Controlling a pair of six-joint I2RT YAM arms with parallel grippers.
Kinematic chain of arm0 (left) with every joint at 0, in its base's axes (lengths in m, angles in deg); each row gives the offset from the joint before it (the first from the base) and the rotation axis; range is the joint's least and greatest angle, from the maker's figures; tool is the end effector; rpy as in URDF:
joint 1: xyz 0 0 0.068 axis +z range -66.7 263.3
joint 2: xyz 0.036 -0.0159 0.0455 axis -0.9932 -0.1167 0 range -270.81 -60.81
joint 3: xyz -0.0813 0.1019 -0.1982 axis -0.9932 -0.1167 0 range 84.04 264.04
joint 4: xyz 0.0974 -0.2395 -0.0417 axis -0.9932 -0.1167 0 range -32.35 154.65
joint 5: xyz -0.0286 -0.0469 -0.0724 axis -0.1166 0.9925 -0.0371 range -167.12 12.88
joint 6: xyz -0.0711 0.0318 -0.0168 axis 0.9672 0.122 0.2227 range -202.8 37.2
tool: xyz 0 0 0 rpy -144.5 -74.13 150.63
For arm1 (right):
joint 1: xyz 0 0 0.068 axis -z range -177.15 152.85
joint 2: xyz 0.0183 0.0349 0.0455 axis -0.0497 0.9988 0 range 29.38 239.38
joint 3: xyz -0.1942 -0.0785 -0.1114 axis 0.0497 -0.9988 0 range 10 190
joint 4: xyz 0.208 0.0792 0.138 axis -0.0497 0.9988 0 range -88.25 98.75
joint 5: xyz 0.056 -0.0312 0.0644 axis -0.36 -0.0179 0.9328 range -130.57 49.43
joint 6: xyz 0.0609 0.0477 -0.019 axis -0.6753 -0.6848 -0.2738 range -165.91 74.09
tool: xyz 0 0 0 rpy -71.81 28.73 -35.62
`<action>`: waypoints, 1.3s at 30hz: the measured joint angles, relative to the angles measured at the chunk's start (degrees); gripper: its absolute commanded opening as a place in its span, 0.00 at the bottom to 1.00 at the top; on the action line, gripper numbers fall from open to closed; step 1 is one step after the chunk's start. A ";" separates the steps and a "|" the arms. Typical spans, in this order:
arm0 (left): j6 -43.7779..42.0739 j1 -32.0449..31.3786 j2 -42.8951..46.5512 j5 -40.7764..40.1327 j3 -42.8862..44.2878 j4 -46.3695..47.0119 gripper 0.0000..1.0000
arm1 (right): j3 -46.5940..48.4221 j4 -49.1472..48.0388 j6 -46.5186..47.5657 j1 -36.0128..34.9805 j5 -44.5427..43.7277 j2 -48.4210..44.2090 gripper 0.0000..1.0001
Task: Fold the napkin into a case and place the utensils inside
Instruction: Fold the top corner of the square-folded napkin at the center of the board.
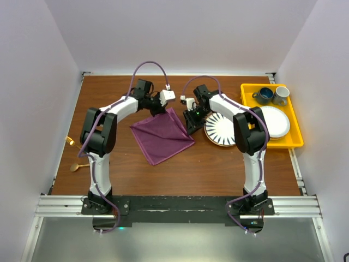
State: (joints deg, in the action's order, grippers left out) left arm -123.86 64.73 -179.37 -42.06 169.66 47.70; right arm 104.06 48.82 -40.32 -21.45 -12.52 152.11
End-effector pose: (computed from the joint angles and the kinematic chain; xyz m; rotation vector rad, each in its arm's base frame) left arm 0.4150 -0.1810 0.1303 1.3686 1.8570 -0.5469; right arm 0.3695 0.2022 0.1090 -0.8295 2.7593 0.7686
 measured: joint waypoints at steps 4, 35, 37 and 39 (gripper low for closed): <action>0.17 -0.13 -0.28 0.02 0.22 0.92 0.00 | 0.00 0.02 0.02 -0.02 0.00 0.00 0.31; 0.20 -1.70 -3.56 -2.40 2.34 4.20 0.01 | -0.55 1.36 0.94 0.00 -0.48 -1.07 0.28; 0.46 -1.70 -3.63 -2.64 2.36 4.42 0.05 | -0.55 1.57 1.18 -0.02 -0.52 -1.92 0.29; 0.98 -1.70 -3.78 -2.82 2.36 4.74 0.11 | -0.55 1.75 1.60 0.00 -0.61 -2.91 0.30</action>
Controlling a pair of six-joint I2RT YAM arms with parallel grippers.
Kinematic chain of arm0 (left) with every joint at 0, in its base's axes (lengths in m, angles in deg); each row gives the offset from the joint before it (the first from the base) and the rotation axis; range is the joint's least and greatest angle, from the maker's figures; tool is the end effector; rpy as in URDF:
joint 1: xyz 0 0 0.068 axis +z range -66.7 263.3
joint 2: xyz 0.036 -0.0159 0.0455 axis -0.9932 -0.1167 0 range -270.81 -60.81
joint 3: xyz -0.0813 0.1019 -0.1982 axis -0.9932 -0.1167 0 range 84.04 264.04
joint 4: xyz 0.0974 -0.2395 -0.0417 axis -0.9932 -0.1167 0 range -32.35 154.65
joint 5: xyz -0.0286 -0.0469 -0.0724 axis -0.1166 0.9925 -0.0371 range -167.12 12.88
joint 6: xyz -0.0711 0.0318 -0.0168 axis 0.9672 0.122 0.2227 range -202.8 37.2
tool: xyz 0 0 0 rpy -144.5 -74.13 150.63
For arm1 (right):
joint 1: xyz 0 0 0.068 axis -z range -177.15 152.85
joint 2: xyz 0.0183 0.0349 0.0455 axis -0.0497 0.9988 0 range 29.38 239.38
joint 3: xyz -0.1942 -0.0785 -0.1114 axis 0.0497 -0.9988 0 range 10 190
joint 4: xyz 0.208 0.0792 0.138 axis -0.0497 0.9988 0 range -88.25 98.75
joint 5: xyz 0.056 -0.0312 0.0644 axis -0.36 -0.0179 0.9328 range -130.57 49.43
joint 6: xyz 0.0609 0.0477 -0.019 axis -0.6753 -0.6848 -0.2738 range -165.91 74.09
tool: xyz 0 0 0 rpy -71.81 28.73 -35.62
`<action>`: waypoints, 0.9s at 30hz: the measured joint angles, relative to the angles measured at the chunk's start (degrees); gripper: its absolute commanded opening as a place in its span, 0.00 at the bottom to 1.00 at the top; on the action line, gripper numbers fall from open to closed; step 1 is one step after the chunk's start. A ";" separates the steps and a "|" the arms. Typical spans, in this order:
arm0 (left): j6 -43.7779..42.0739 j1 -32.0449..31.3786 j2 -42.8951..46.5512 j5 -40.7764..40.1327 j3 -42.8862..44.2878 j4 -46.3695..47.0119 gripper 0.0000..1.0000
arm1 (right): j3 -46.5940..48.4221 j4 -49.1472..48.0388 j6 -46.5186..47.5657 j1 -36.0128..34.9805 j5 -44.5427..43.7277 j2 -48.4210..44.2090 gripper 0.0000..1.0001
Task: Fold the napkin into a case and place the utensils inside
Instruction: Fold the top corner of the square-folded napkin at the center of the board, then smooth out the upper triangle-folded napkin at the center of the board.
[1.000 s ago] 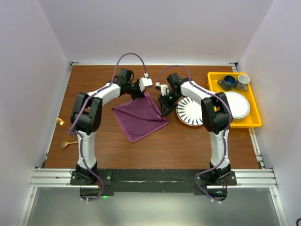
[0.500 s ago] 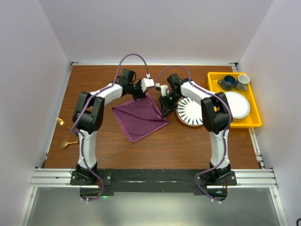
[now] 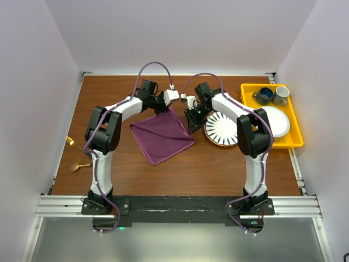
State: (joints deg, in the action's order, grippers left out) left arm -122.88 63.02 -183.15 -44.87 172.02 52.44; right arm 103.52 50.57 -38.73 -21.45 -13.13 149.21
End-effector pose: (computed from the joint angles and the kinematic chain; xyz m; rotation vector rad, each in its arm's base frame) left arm 0.4269 -0.1968 0.1205 1.3631 1.8257 -0.4897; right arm 0.3644 0.1992 0.1251 -0.8651 2.7333 0.7477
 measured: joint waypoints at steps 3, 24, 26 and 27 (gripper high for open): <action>0.48 0.00 -0.04 -0.07 0.00 0.44 0.24 | 0.00 0.26 0.57 0.00 -0.46 -1.18 0.31; 22.88 14.84 8.98 13.92 3.72 -10.01 0.37 | 1.44 -2.36 1.42 -3.02 13.07 -3.87 0.29; 24.24 15.54 9.97 16.92 1.60 -11.91 0.35 | 1.62 -2.75 1.46 -3.41 14.25 -1.84 0.29; 24.68 15.63 10.08 18.16 0.46 -12.83 0.34 | 1.62 -2.89 1.49 -3.43 14.40 -0.85 0.28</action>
State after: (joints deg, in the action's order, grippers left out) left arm -98.20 78.65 -173.08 -26.71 172.48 39.61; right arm 105.14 47.68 -37.24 -24.88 1.27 148.36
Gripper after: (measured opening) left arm 0.369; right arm 0.292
